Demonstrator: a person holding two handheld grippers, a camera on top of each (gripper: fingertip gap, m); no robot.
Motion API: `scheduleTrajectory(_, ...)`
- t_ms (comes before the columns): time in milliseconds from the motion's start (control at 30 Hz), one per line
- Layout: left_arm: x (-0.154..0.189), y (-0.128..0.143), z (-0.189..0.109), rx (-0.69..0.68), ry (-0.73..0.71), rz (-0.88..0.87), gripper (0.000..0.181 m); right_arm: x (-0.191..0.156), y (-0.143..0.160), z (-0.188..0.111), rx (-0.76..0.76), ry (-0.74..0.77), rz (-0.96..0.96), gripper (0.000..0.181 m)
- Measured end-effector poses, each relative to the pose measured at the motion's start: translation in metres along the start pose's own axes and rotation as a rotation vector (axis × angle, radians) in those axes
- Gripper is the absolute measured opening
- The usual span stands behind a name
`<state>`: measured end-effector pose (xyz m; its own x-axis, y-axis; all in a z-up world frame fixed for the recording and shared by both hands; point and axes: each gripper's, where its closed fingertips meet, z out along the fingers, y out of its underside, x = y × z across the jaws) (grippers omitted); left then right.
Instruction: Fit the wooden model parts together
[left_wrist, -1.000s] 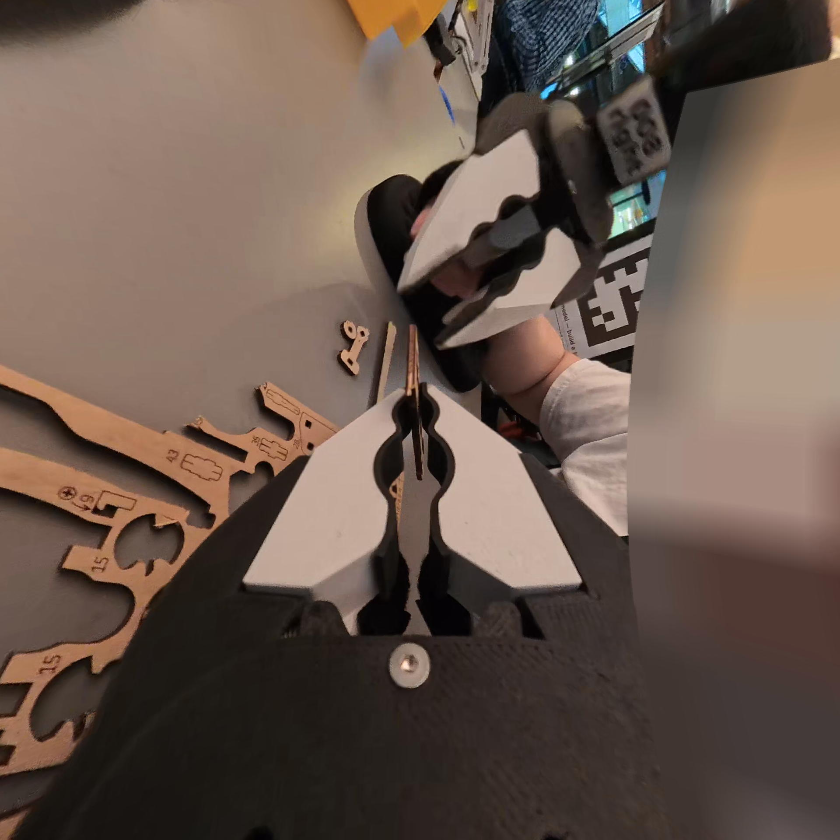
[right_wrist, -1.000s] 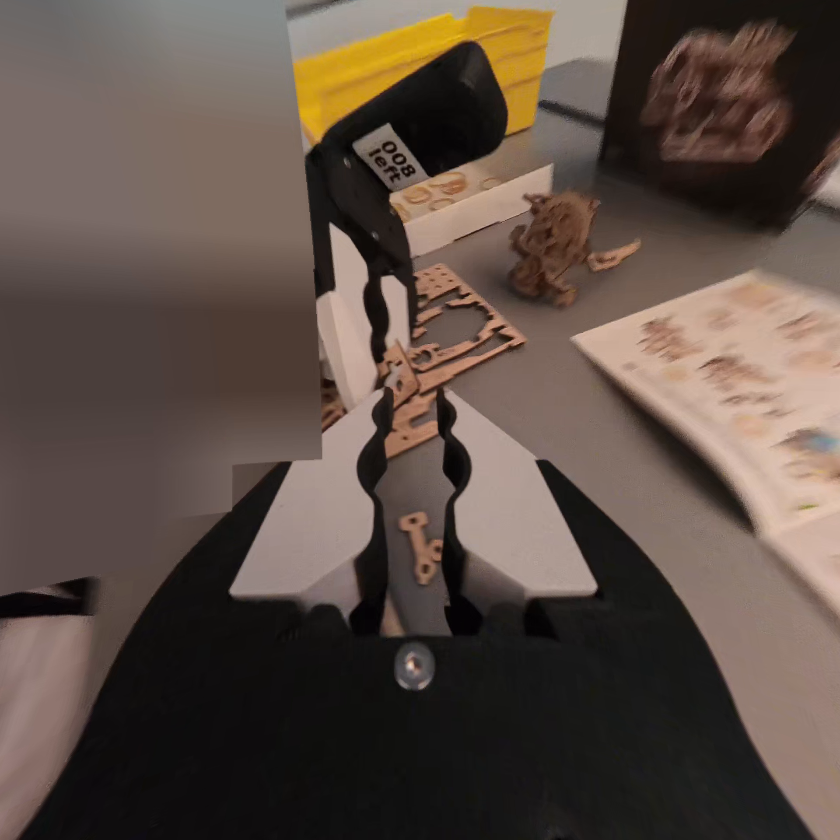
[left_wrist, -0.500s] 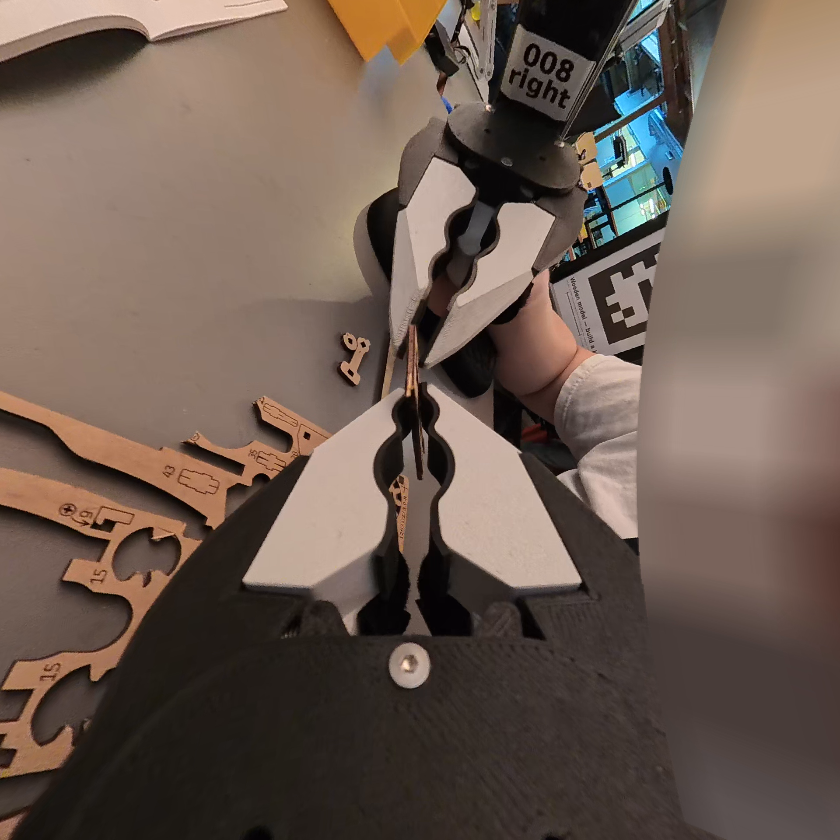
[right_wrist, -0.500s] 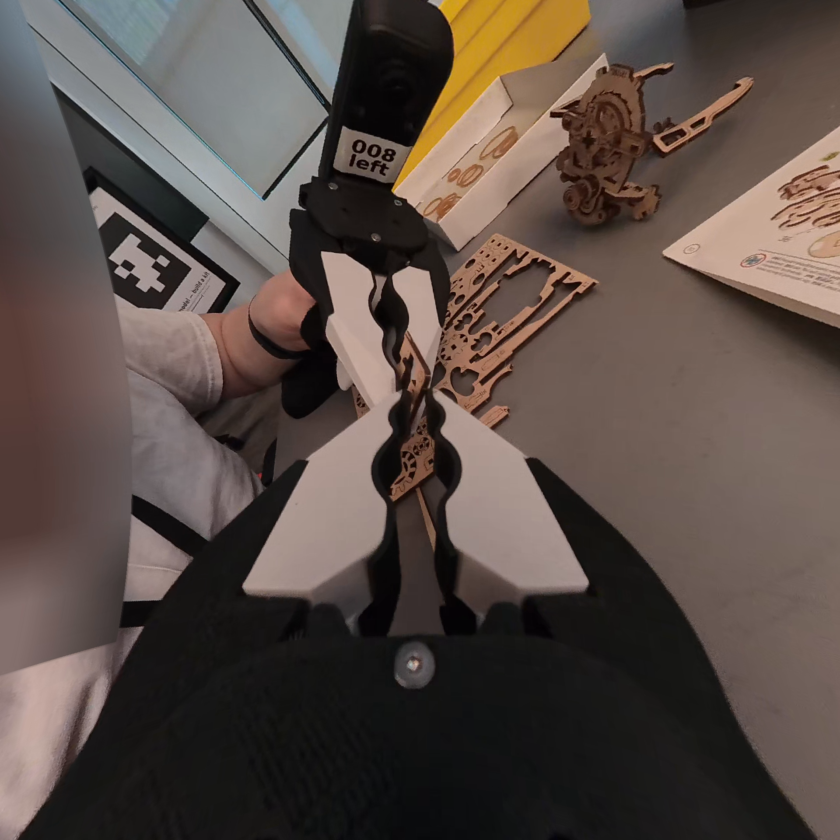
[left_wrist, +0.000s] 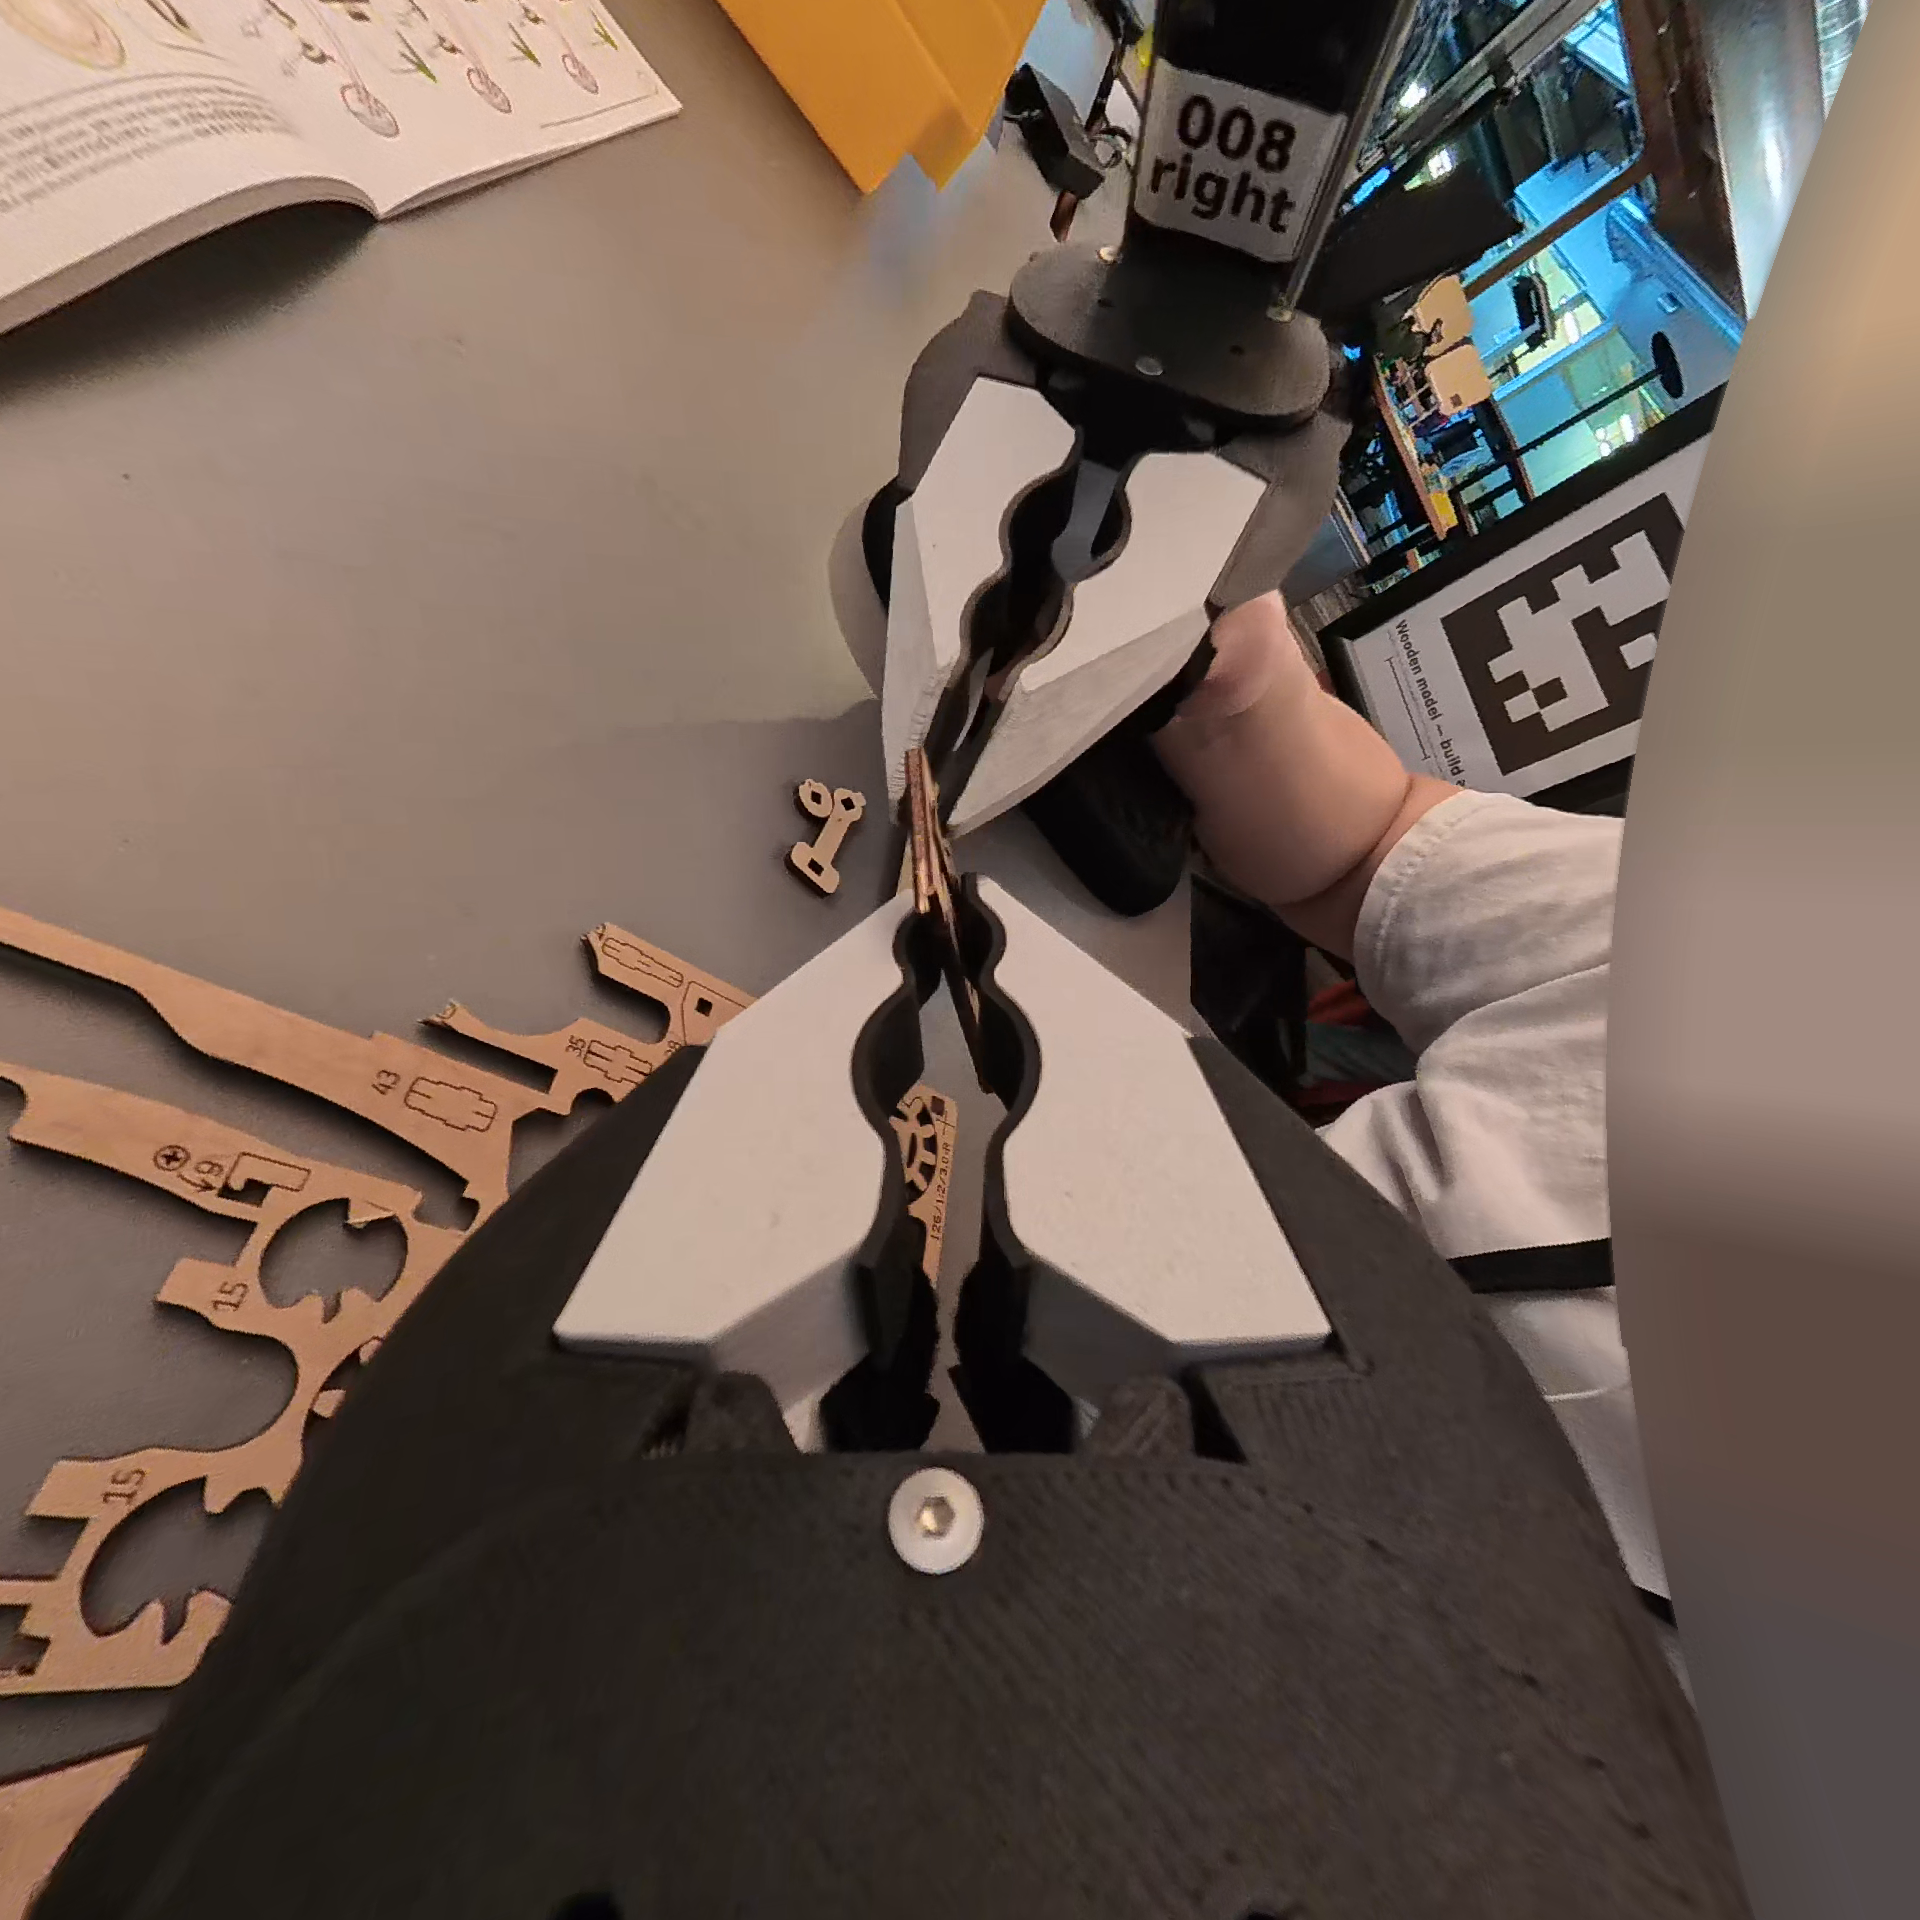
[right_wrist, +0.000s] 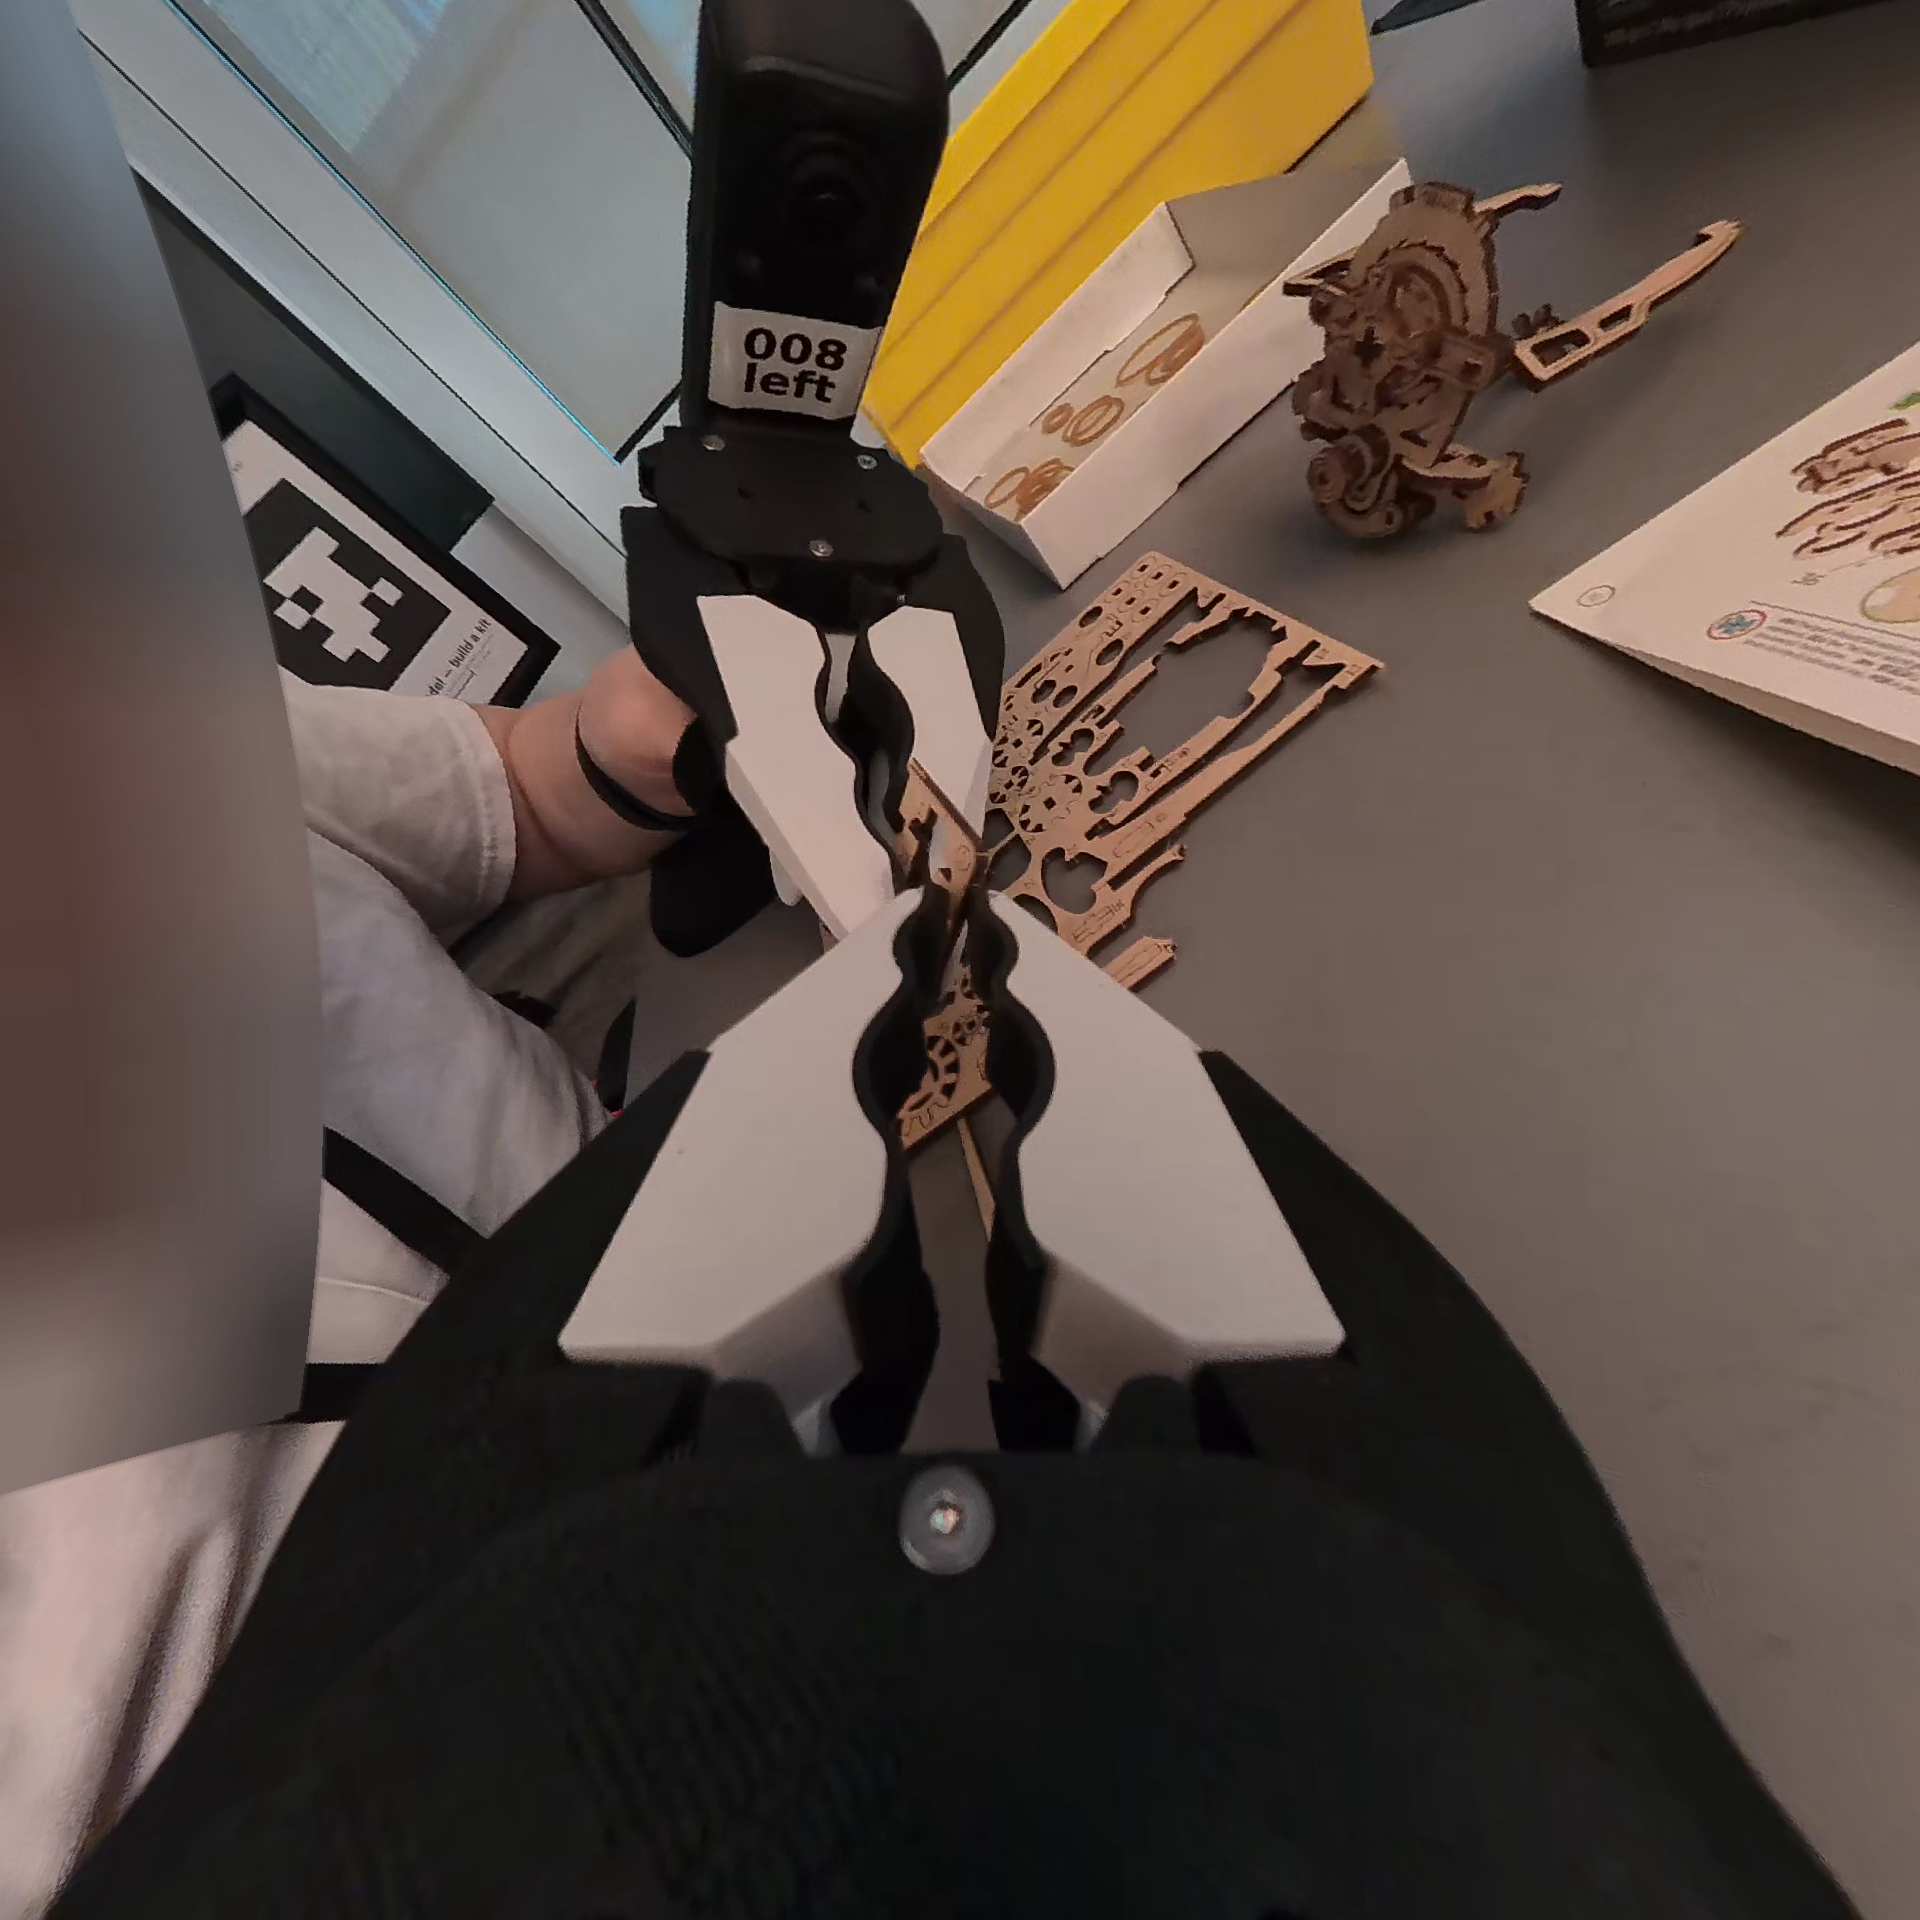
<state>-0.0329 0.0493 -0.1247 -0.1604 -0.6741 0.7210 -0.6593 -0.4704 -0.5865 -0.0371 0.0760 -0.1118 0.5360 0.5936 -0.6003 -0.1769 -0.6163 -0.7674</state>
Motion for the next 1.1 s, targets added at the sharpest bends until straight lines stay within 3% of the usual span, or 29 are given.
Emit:
scheduleTrajectory(167, -0.0060, 0.0018, 0.0012, -0.009, -0.024, 0.014, 0.000, 0.0040, 0.0027, 0.0013, -0.017, 0.035, -0.024, 0.002)
scheduleTrajectory(333, 0.0028, -0.0040, 0.0013, 0.020, 0.094, -0.053, 0.000, -0.0034, -0.0034, -0.0034, 0.020, -0.068, 0.047, 0.001)
scheduleTrajectory(1100, -0.0010, 0.0029, 0.0048, -0.018, 0.069, -0.036, 0.000, -0.0006, 0.0058, -0.0010, -0.048, -0.055, 0.041, 0.003)
